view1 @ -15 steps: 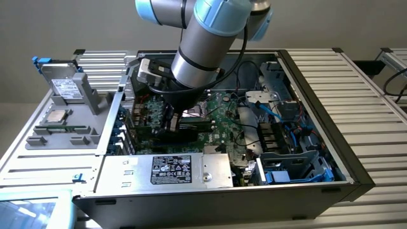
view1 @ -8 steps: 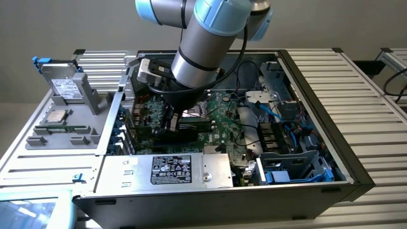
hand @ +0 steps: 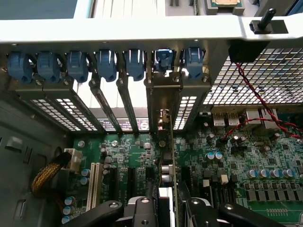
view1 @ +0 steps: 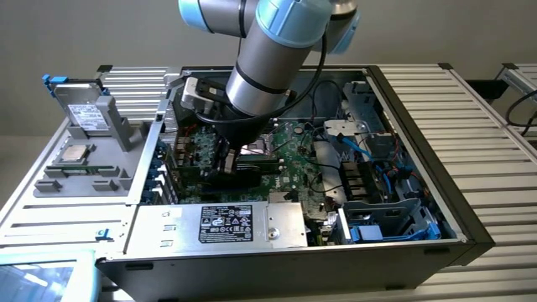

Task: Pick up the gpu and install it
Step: 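Insert the gpu into the slot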

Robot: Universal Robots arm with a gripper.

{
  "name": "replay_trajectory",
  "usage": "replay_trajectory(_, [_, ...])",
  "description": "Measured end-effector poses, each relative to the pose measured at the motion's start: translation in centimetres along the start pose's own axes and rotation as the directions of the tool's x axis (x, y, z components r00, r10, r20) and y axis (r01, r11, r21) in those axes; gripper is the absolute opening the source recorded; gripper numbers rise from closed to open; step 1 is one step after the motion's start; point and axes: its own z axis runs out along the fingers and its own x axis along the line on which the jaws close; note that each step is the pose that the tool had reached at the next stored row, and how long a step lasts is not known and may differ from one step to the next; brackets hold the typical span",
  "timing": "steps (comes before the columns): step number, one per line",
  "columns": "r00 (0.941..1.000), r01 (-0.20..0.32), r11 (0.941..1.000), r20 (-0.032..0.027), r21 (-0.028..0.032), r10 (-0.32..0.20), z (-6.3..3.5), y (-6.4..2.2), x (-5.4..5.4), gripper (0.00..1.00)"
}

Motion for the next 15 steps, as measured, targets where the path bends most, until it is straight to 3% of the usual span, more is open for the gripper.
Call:
replay_trajectory(4, [1.0, 0.0, 1.0, 0.0001, -0.0001, 0.0, 0.0, 0.0, 0.0, 0.28])
replay_trajectory(6, [1.0, 0.0, 1.0, 0.0002, 0.0, 0.0, 0.01, 0.0, 0.0, 0.35])
replay_trajectory(14, [1.0, 0.0, 1.0, 0.0001, -0.0001, 0.0, 0.0, 0.0, 0.0, 0.37])
replay_trajectory(15, [1.0, 0.0, 1.0, 0.0002, 0.0, 0.0, 0.01, 0.0, 0.0, 0.43])
